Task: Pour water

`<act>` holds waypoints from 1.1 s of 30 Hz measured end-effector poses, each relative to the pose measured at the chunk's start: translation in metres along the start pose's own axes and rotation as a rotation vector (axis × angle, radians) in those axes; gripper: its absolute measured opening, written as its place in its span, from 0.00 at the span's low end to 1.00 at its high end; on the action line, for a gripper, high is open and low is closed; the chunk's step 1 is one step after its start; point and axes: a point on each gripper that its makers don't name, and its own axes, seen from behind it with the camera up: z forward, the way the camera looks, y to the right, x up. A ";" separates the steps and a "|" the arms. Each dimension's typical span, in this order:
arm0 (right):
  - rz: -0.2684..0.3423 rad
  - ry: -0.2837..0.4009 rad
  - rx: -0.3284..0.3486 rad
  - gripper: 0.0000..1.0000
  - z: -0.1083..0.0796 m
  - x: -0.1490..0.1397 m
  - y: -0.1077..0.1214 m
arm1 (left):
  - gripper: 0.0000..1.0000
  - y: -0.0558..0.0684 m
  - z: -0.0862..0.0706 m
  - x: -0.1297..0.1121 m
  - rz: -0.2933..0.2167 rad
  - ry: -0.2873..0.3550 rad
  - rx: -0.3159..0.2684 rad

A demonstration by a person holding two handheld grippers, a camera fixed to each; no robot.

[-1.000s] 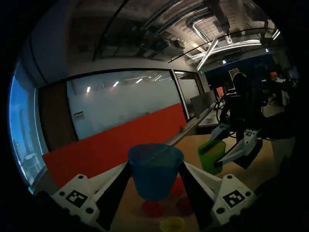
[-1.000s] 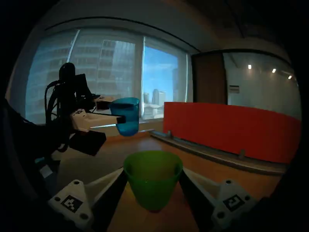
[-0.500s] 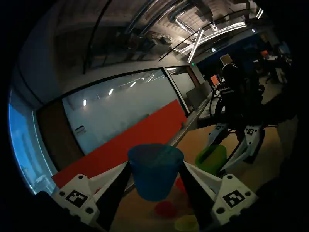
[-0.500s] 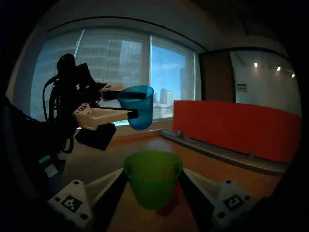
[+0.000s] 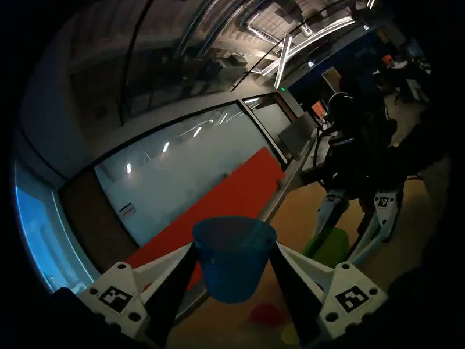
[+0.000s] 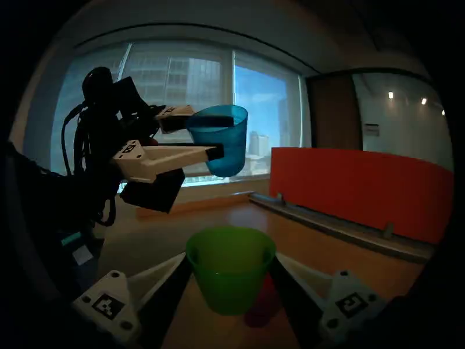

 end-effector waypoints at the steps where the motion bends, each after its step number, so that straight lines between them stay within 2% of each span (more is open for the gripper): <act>1: 0.002 -0.002 0.003 0.90 0.001 -0.001 -0.001 | 0.85 0.000 0.000 0.001 0.010 -0.001 0.000; 16: -0.003 -0.023 0.031 0.90 0.012 -0.008 -0.007 | 0.85 0.001 -0.003 0.018 0.164 0.007 0.013; 33: -0.005 -0.019 0.039 0.90 0.018 -0.006 -0.010 | 0.85 -0.002 0.002 0.023 0.291 -0.001 0.010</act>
